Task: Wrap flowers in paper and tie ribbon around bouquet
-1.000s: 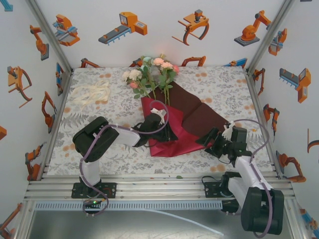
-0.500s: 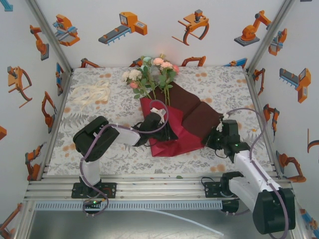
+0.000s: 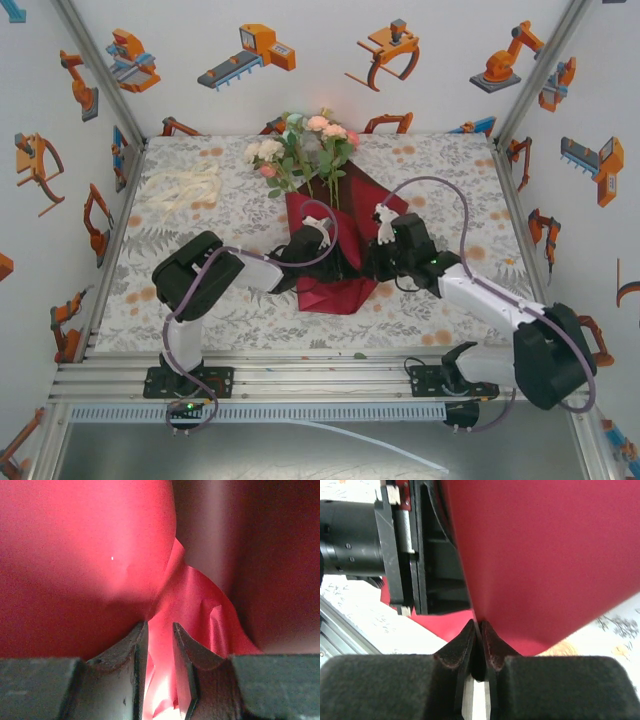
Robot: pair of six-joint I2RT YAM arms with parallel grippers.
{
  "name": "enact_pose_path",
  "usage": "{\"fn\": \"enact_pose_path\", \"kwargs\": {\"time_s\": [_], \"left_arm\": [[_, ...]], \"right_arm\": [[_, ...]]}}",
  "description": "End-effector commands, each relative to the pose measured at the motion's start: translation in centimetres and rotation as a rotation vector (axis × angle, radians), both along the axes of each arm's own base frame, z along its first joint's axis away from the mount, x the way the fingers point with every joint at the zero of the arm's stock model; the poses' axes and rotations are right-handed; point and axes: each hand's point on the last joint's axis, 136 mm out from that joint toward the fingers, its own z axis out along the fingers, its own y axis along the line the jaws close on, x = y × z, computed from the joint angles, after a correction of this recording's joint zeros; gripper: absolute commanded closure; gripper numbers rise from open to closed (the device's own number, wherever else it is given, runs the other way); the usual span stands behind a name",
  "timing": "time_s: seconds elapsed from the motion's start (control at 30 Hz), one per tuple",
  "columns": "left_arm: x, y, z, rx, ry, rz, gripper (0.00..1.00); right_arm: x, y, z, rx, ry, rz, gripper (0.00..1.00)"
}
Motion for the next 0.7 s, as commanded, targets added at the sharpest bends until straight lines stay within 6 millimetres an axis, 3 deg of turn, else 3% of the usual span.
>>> {"fn": "enact_pose_path", "kwargs": {"time_s": [0.0,0.3,0.53,0.67], "left_arm": [[0.4,-0.2,0.0,-0.011,0.004,0.007,0.7],[0.5,-0.2,0.4,0.002,-0.007,0.009,0.7],[0.3,0.1,0.7,0.0,-0.007,0.014,0.7],[0.7,0.7,2.0,0.029,-0.019,0.028,0.68]], "right_arm": [[2.2,1.2,1.7,0.057,-0.057,-0.027,0.85],[6.5,2.6,4.2,0.273,-0.127,-0.202,0.9],[7.1,3.5,1.1,0.278,-0.065,-0.199,0.92],[6.8,3.3,0.7,0.277,-0.07,-0.197,0.92]]}}
